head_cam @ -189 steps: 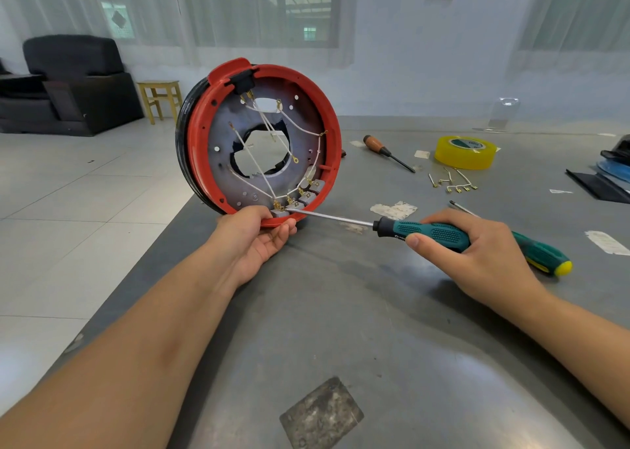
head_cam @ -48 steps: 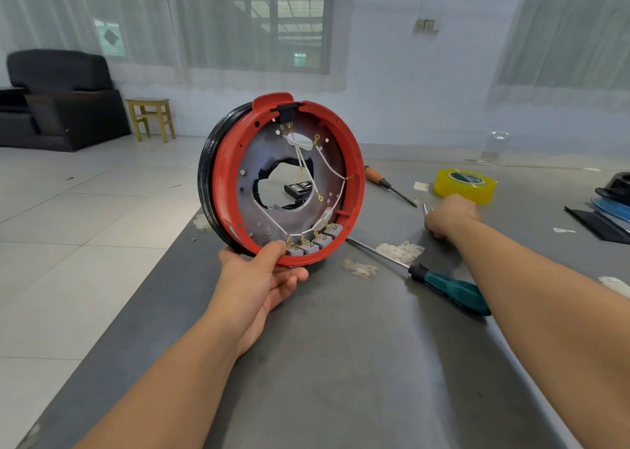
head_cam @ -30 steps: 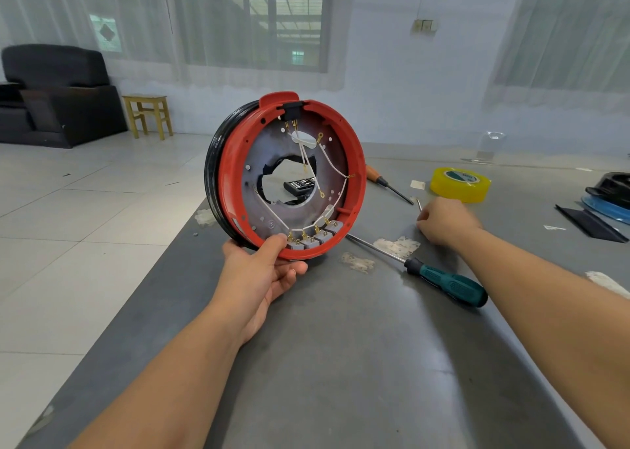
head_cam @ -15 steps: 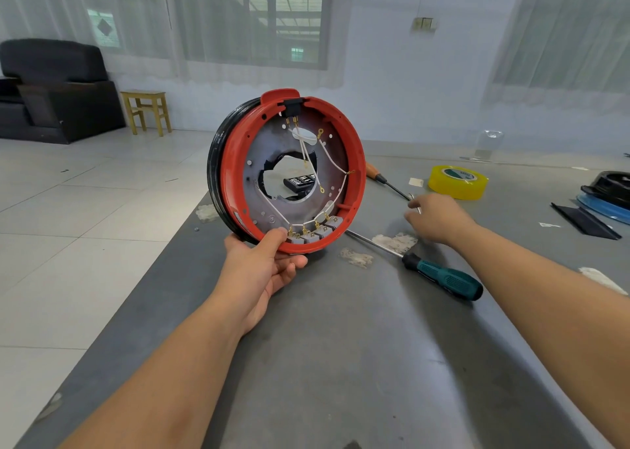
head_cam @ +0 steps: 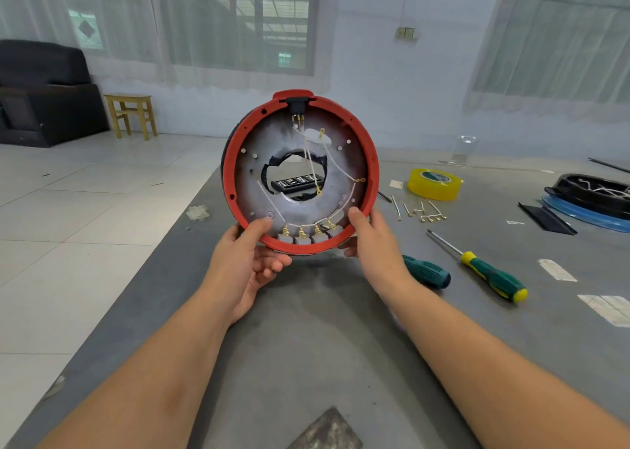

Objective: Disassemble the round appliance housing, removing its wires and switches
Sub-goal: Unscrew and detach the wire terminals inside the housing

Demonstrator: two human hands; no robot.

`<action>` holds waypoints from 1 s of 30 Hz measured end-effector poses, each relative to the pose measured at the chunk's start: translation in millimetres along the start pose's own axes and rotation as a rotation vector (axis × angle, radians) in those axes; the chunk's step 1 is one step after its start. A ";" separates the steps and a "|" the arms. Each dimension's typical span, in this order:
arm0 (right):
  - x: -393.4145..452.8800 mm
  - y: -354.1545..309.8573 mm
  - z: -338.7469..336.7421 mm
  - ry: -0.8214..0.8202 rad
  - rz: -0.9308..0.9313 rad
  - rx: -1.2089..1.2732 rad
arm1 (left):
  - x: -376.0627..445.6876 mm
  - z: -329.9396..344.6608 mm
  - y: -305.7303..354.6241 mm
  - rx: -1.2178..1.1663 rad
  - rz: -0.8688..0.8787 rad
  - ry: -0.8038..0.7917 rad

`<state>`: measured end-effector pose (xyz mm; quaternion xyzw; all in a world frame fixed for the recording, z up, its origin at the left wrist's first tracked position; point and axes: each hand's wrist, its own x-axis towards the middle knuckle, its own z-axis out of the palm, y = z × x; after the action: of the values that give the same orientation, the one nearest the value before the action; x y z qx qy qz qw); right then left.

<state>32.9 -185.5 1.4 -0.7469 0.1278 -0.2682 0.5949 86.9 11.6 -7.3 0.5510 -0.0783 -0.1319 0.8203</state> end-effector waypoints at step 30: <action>-14.1 7.0 4.2 -0.134 0.257 0.712 | -20.7 39.0 -15.3 -0.138 -0.125 -0.148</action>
<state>24.5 -176.7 -9.4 -0.4873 0.0800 -0.1695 0.8529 54.5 -22.0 -6.2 0.4859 -0.0951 -0.2281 0.8383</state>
